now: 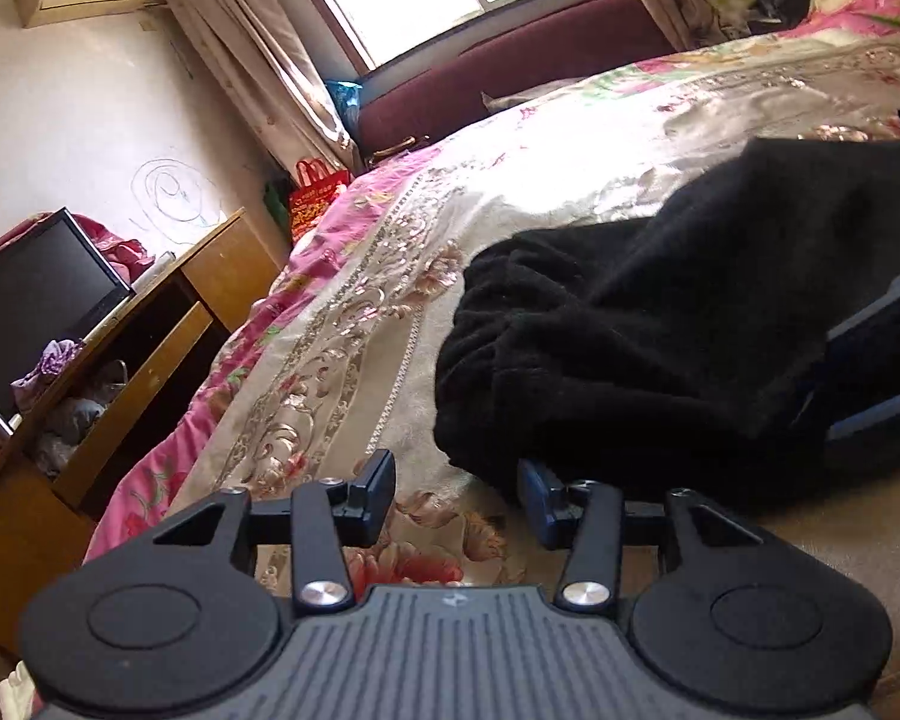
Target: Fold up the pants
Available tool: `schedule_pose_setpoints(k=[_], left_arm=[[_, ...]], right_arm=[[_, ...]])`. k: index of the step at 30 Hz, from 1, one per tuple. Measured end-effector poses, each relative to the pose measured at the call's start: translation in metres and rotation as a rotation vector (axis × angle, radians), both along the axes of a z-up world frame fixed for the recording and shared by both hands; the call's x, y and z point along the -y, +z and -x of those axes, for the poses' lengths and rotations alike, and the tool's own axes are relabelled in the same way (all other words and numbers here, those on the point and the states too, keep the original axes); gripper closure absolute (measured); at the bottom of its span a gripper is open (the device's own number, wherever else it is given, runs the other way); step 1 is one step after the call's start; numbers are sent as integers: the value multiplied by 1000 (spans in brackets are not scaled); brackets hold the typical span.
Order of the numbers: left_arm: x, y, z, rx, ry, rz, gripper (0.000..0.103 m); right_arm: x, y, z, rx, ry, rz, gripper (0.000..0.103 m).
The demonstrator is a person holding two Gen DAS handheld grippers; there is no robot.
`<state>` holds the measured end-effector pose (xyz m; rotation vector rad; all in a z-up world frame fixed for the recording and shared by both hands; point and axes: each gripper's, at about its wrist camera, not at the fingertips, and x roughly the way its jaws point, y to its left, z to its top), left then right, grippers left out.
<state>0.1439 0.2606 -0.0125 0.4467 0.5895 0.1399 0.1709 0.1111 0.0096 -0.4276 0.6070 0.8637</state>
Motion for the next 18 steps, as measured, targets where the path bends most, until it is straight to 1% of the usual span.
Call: schedule_pose_setpoints(k=[1,2,3,4,5,6,7,8,9,10,11,13,15,18], left_arm=[[-1,5,1,21,7,12,43],[0,9,0,32,6,23,43],[1,9,-2,27,1,32,42],[2,4,-7,-9,-5,36,41],[5,-6,-16,-94,-16,43,40],[6,-18,-24,-170,-15,48,40],[9,-25,-25,-186,-7,35,42],[13,-26,-22,-173,-5,20,44],[16,-19,-18,-156,3,19,44],[18,-11,-13,-131,11,35,44],[19,0,-7,-101,15,60,43],[26,17,3,-53,20,76,43],[46,31,11,-26,-28,86,43],[92,38,15,-33,-168,122,40]], right_arm=[[1,-2,3,17,-12,5,73],[12,-1,6,28,-34,13,67],[17,-4,4,24,-62,21,65],[25,-8,-1,1,-100,34,63],[32,-13,-7,-41,-141,45,63],[43,-18,-13,-103,-189,50,63],[55,-21,-16,-146,-228,42,64],[68,-20,-17,-171,-257,27,65],[79,-15,-17,-184,-272,7,65],[94,-9,-13,-185,-293,-21,65],[108,-1,-12,-177,-315,-41,65],[139,12,-13,-146,-369,-69,63],[172,18,-21,-119,-446,-60,62],[227,17,-37,-84,-605,1,61]])
